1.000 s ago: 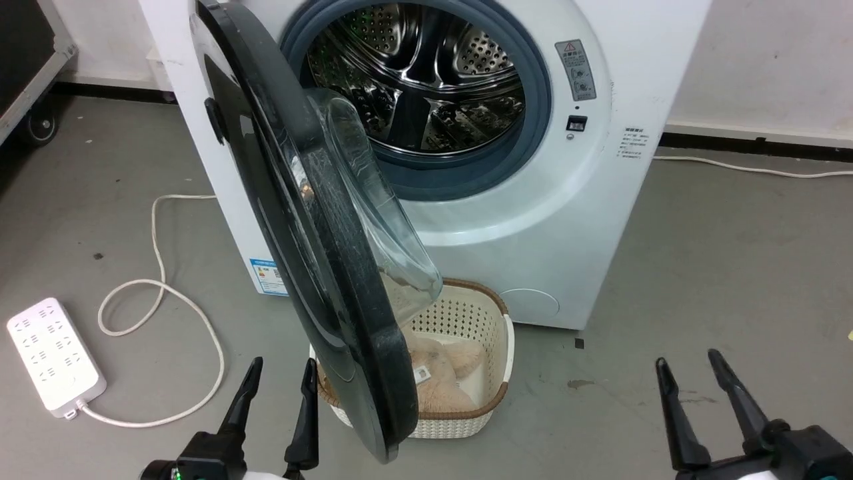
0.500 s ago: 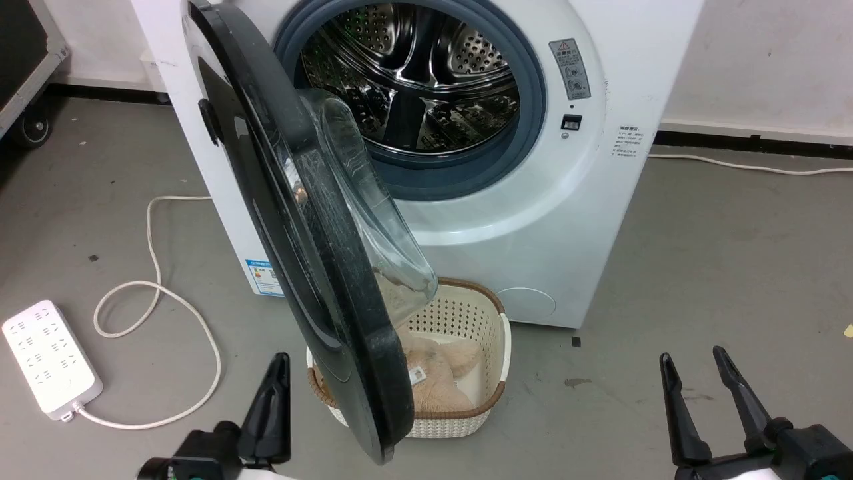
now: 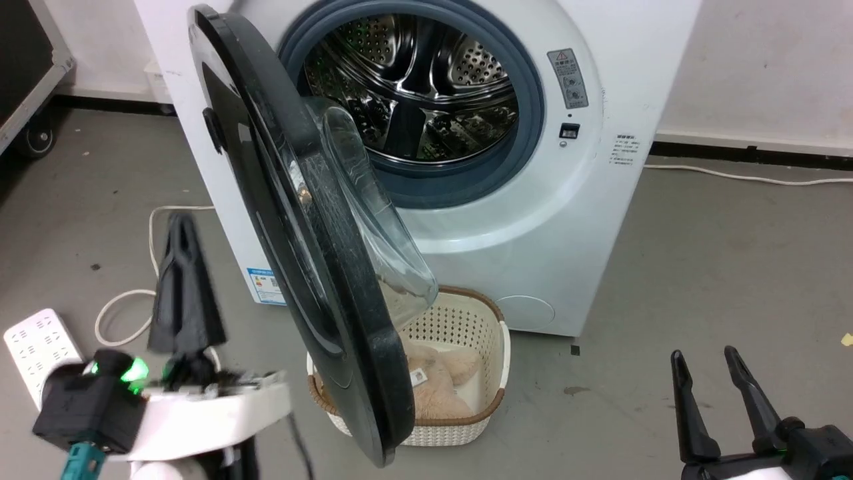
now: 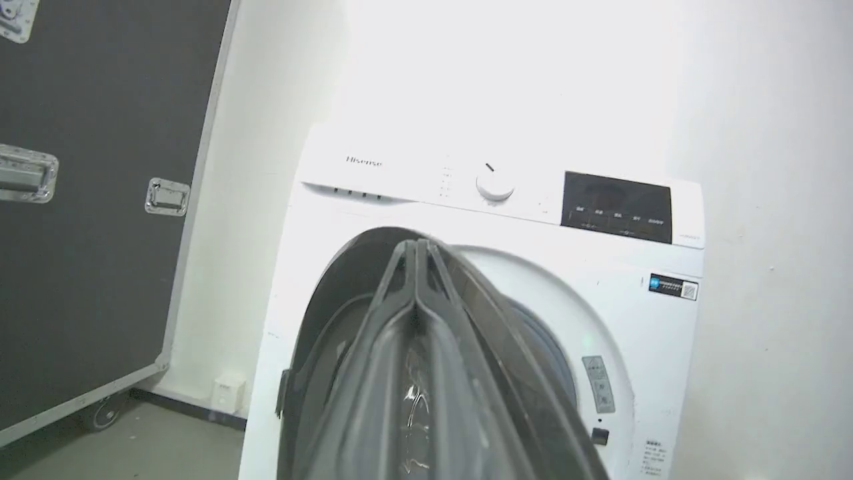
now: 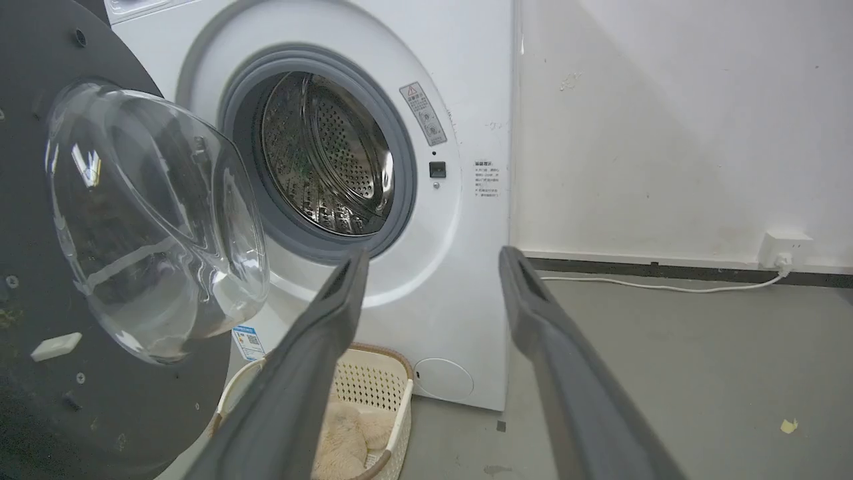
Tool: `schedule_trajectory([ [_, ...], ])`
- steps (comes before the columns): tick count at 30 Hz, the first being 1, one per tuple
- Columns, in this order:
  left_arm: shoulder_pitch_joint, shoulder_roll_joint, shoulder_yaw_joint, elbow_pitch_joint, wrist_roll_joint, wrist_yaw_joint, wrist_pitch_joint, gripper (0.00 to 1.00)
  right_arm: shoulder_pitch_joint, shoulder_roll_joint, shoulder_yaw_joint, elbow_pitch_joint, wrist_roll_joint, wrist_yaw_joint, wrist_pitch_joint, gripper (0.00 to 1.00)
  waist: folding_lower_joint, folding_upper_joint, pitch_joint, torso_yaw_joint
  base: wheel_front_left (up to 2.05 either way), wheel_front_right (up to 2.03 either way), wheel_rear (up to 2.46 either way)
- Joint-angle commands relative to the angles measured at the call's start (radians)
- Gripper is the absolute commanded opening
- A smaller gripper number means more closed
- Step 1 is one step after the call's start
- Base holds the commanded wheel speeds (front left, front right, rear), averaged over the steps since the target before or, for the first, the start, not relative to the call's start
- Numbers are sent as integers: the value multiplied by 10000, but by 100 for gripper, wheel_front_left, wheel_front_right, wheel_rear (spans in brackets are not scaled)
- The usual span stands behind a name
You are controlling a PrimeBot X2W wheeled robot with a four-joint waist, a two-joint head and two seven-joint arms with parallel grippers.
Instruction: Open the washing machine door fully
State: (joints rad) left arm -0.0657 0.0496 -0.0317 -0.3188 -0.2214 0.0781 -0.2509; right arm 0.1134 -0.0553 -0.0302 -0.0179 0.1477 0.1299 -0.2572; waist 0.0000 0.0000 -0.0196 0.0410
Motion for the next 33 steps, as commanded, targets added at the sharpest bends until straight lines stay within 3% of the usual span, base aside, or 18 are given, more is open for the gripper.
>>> schedule_trajectory([
  [1,-309,11,-278,-423,182,14,205,0,-67,49,5,-6,108,8,-45,100,0,0,-14,-44,0,0,0],
  [8,-343,22,-2045,-1019,1165,-159,1458,0,-91,50,79,39,132,8,-45,100,0,0,11,-171,0,0,0],
  [13,4,14,-3087,-514,1047,-149,1657,0,-105,50,48,79,178,8,-45,100,0,0,57,-212,0,0,0],
  [17,474,10,-4130,783,790,-13,1951,0,-137,50,133,144,215,8,-45,100,0,0,141,-239,0,0,0],
  [26,526,8,-4189,2925,-323,444,1646,0,-199,50,306,242,284,8,-45,100,0,0,314,-99,0,0,0],
  [33,448,90,-3905,3754,-625,460,1372,0,-34,51,249,308,285,8,-45,100,0,0,115,684,0,0,0],
])
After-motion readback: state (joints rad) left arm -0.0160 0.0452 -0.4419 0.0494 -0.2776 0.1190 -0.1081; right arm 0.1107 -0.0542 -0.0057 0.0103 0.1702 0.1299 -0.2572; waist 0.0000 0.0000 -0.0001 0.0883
